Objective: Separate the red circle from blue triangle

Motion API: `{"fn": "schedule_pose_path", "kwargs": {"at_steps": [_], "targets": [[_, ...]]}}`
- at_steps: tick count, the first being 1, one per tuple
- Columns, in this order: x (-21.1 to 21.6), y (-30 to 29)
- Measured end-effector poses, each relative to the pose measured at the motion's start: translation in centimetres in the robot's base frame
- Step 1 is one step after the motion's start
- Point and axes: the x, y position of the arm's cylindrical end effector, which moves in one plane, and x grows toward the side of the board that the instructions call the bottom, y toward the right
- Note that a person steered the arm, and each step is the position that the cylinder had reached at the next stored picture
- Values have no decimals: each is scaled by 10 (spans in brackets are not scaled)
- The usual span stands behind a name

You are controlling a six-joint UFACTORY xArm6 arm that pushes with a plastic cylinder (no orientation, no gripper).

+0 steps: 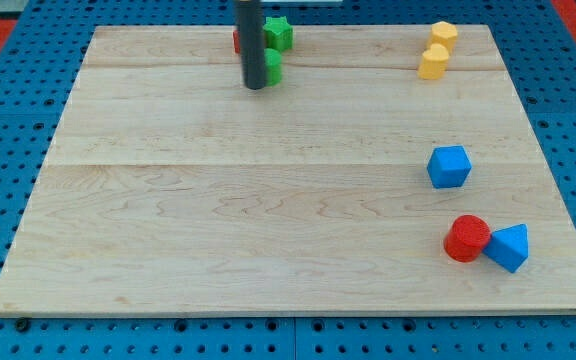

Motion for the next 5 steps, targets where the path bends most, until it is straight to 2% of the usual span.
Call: {"fn": "schedule_pose_path", "kwargs": {"at_steps": [1, 2, 5], "targets": [[-8, 18], [-9, 7], [41, 218]]}}
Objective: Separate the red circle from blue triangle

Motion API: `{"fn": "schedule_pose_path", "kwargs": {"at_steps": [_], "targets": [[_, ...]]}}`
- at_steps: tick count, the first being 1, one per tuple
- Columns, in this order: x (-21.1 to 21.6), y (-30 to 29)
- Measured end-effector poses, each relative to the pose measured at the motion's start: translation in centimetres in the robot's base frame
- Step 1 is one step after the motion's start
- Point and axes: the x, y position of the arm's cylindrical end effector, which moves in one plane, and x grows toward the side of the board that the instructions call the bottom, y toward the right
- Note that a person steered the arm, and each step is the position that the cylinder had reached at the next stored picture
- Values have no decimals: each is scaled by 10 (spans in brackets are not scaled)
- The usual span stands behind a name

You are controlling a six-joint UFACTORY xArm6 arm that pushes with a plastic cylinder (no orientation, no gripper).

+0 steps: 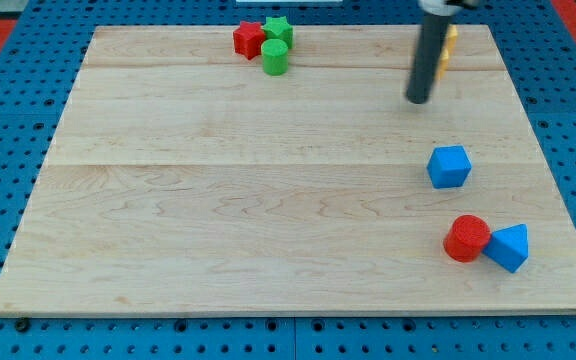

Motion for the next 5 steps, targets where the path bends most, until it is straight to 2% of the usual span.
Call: {"fn": "schedule_pose_path", "kwargs": {"at_steps": [1, 2, 3, 4, 5], "targets": [[45, 63], [108, 92], [165, 68], [194, 35], [198, 9]]}}
